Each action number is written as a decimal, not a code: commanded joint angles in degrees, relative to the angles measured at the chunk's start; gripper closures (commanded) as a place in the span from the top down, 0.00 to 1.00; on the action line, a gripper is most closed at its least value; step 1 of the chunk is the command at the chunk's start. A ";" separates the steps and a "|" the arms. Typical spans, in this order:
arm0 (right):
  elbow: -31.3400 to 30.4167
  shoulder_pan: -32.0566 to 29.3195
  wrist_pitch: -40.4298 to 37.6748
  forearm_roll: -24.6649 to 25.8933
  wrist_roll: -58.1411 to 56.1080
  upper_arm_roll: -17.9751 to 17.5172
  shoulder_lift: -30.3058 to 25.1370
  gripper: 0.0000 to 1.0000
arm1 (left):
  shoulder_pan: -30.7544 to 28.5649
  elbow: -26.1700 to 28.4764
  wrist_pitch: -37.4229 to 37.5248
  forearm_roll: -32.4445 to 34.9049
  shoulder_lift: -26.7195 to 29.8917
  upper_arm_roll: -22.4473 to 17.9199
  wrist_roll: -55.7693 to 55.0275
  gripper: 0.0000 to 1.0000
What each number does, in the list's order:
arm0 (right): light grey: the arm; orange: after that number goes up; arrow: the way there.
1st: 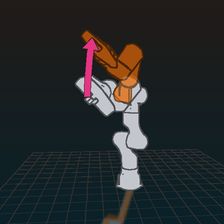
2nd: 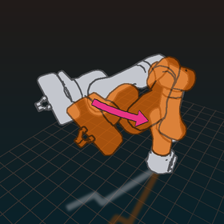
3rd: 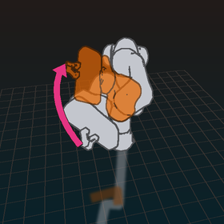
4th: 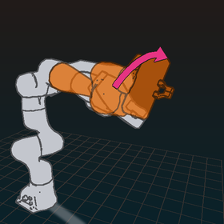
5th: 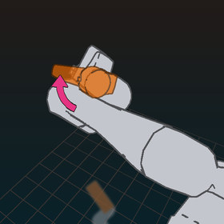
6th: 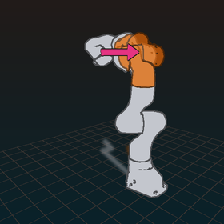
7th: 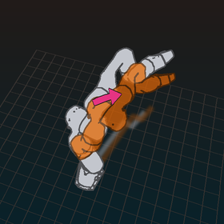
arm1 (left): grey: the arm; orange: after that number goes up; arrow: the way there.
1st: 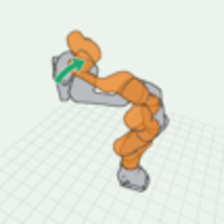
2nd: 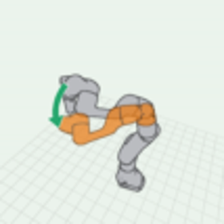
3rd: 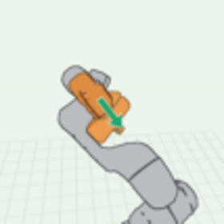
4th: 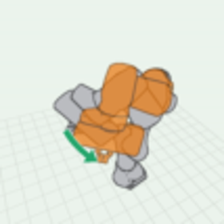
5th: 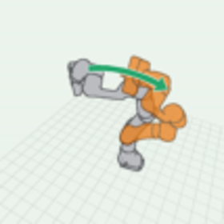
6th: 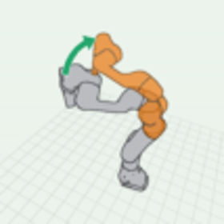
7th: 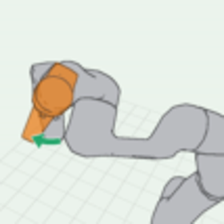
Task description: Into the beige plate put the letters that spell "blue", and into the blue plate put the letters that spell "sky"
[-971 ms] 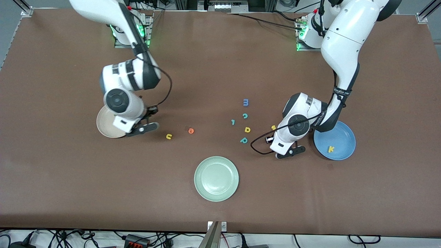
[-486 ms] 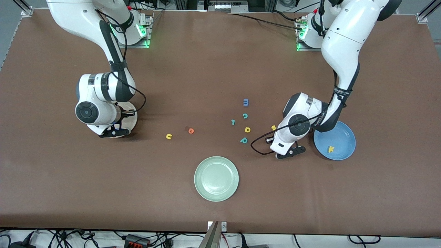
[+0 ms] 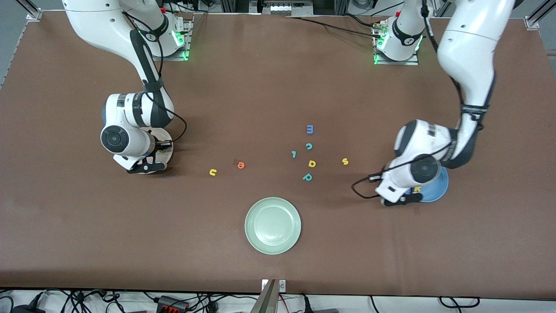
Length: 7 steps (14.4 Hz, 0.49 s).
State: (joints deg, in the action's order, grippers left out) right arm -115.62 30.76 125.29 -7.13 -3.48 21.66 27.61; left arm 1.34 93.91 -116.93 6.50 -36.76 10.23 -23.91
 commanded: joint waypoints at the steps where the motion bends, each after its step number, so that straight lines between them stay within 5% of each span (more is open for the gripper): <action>1: 4.59 1.49 -3.91 -0.78 -0.39 -0.83 -0.89 1.00 | -4.14 0.23 3.46 1.06 1.68 0.14 6.84 0.01; 3: 7.76 5.00 -3.30 -1.05 -0.30 -0.83 0.59 1.00 | -8.09 0.31 3.37 1.67 1.16 0.14 12.64 0.06; 4: 9.87 6.06 -3.21 -1.13 -0.21 -0.83 2.09 1.00 | -8.98 0.31 3.29 1.68 0.64 0.23 14.84 0.18; 6: 12.69 7.82 -3.21 -4.19 1.44 -0.74 4.55 1.00 | -8.73 0.31 3.20 1.68 0.46 0.23 15.12 0.90; 7: 14.35 7.91 -3.21 -6.47 4.24 -0.74 6.13 1.00 | -8.55 0.40 3.55 1.68 0.80 0.66 14.95 1.00</action>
State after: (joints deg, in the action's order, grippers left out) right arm -105.66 38.29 122.92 -10.18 -1.75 20.58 29.59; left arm -7.94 94.32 -114.30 6.74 -36.27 9.92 -9.48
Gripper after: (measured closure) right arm 0.000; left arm 0.608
